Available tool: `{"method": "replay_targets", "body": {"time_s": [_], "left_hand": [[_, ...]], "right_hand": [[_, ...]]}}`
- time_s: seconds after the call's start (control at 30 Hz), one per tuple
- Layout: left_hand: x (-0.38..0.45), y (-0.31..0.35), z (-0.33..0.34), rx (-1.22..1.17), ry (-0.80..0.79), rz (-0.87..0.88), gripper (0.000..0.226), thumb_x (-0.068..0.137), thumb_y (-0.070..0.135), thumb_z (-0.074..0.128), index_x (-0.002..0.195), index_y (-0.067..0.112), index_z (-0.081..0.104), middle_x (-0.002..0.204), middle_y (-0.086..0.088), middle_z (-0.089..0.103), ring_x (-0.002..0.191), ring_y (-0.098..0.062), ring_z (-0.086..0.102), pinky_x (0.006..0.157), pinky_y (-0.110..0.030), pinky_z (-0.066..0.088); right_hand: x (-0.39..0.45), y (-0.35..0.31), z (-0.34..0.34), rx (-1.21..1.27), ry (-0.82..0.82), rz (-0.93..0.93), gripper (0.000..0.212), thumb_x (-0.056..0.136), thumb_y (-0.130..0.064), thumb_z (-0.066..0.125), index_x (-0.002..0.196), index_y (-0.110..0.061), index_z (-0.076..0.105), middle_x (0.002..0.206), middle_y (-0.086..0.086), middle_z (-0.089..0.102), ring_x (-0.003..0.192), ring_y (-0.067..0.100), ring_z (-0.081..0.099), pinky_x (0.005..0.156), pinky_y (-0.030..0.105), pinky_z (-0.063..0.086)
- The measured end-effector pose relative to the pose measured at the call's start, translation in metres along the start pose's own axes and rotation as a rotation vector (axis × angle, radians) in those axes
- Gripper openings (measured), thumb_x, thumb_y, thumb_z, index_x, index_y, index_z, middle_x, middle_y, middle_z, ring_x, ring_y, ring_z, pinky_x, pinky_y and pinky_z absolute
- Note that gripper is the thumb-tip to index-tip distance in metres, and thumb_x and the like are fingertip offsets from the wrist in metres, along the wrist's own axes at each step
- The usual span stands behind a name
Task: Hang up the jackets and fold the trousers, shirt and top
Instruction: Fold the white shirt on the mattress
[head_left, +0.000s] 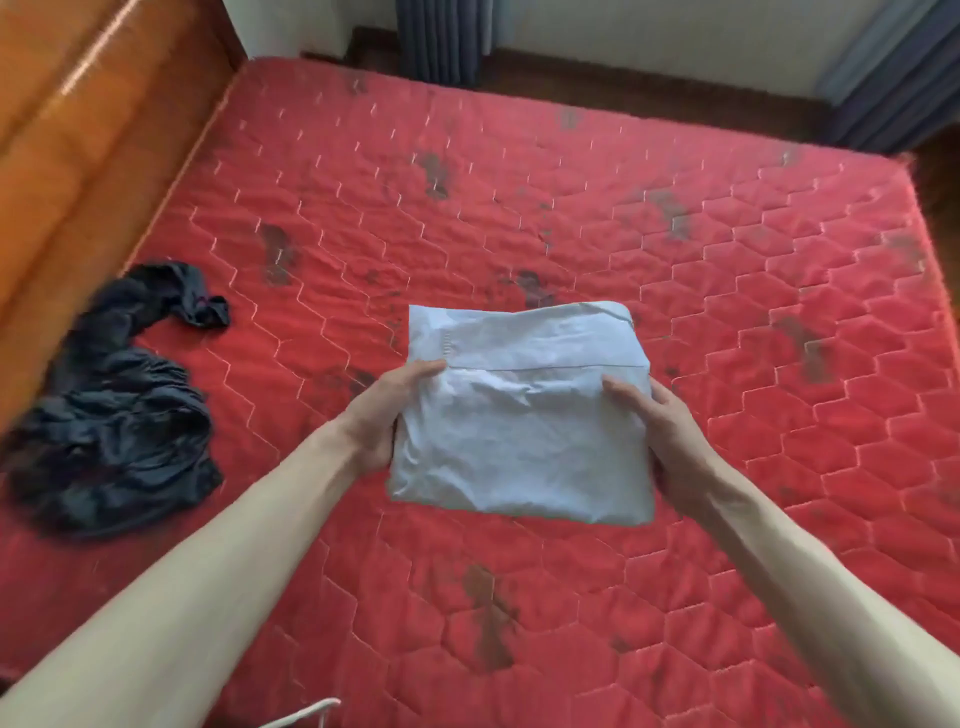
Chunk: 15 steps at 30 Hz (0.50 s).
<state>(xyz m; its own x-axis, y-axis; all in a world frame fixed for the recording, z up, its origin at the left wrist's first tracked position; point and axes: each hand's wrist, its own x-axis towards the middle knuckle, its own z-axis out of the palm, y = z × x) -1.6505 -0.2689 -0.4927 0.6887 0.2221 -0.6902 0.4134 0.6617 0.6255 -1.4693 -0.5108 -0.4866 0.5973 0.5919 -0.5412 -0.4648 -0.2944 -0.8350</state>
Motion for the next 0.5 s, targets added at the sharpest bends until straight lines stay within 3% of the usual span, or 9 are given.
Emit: {"method": "replay_targets", "body": {"time_s": [0.1, 0.27, 0.37, 0.43, 0.5], "left_hand": [[-0.085, 0.023, 0.028, -0.038, -0.001, 0.075, 0.044, 0.096, 0.045, 0.065, 0.124, 0.013, 0.077, 0.130, -0.019, 0.072, 0.119, -0.036, 0.070, 0.104, -0.047, 0.055], [-0.216, 0.030, 0.054, -0.123, 0.018, 0.283, 0.044, 0.099, 0.046, 0.064, 0.133, 0.019, 0.071, 0.136, -0.018, 0.068, 0.125, -0.039, 0.066, 0.106, -0.053, 0.054], [-0.281, 0.015, 0.055, -0.176, 0.087, 0.404, 0.044, 0.100, 0.046, 0.065, 0.139, 0.025, 0.066, 0.140, -0.017, 0.066, 0.128, -0.040, 0.064, 0.107, -0.056, 0.052], [-0.320, -0.003, 0.053, -0.271, 0.170, 0.453, 0.046, 0.100, 0.044, 0.066, 0.140, 0.024, 0.065, 0.140, -0.018, 0.066, 0.127, -0.040, 0.064, 0.100, -0.051, 0.057], [-0.358, -0.021, 0.049, -0.365, 0.271, 0.485, 0.046, 0.098, 0.041, 0.067, 0.139, 0.020, 0.066, 0.138, -0.019, 0.066, 0.125, -0.040, 0.066, 0.093, -0.046, 0.060]], "right_hand": [[-0.059, -0.058, 0.012, 0.017, -0.103, 0.032, 0.047, 0.093, -0.051, 0.071, 0.131, -0.023, 0.070, 0.129, 0.012, 0.073, 0.117, 0.034, 0.071, 0.088, 0.045, 0.062], [-0.136, -0.124, 0.036, 0.052, -0.309, 0.103, 0.059, 0.076, -0.047, 0.083, 0.129, -0.024, 0.072, 0.128, 0.013, 0.073, 0.112, 0.032, 0.073, 0.076, 0.040, 0.063], [-0.165, -0.139, 0.061, 0.019, -0.447, 0.113, 0.051, 0.080, -0.040, 0.082, 0.128, -0.027, 0.072, 0.125, 0.012, 0.074, 0.110, 0.032, 0.074, 0.075, 0.040, 0.063], [-0.183, -0.146, 0.086, -0.028, -0.515, 0.101, 0.046, 0.077, -0.039, 0.084, 0.122, -0.032, 0.074, 0.124, 0.011, 0.075, 0.108, 0.030, 0.075, 0.075, 0.039, 0.063], [-0.200, -0.150, 0.113, -0.072, -0.588, 0.098, 0.055, 0.069, -0.042, 0.091, 0.121, -0.034, 0.074, 0.127, 0.011, 0.074, 0.110, 0.031, 0.074, 0.078, 0.040, 0.063]]}}
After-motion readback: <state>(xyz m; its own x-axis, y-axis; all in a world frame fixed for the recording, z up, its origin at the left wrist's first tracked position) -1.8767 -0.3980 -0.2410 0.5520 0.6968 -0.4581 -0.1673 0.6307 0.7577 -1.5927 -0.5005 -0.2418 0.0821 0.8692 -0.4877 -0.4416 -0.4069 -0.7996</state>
